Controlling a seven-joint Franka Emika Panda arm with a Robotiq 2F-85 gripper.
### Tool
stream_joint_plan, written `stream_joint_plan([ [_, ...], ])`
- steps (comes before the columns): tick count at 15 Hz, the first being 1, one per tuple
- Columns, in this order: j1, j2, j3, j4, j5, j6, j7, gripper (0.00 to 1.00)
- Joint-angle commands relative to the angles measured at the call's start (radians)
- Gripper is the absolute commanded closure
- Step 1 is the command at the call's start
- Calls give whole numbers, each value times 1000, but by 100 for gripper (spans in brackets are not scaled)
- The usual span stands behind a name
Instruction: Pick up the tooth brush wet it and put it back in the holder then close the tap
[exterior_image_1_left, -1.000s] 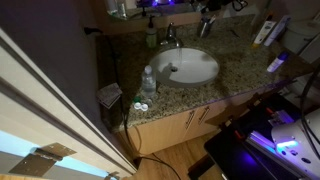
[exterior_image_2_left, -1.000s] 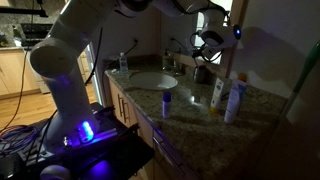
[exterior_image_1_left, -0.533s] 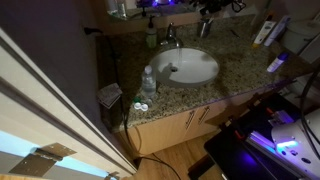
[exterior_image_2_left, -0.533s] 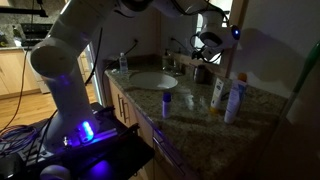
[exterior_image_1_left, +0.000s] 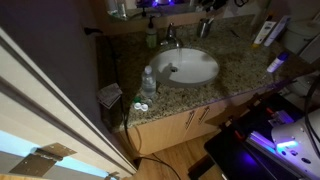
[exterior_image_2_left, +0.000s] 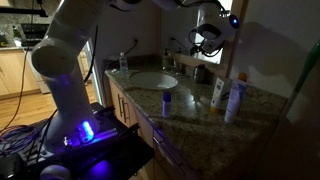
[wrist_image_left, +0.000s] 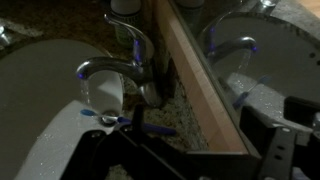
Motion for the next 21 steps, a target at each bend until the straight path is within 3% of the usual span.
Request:
stream_joint_plan([
  [1, 45, -102, -19, -91, -128, 8, -100, 0],
  [8, 118, -252, -3, -287, -392, 5, -314, 0],
  [9, 97, -186, 3, -184, -343, -16, -239, 0],
  [13, 113, -216, 3, -238, -382, -14, -284, 0],
  [17, 127, -182, 12, -205, -523, -100, -424, 0],
  [20, 151, -158, 25, -195, -624, -45, -502, 0],
  [21, 134, -189, 25, -225, -579, -65, -450, 0],
])
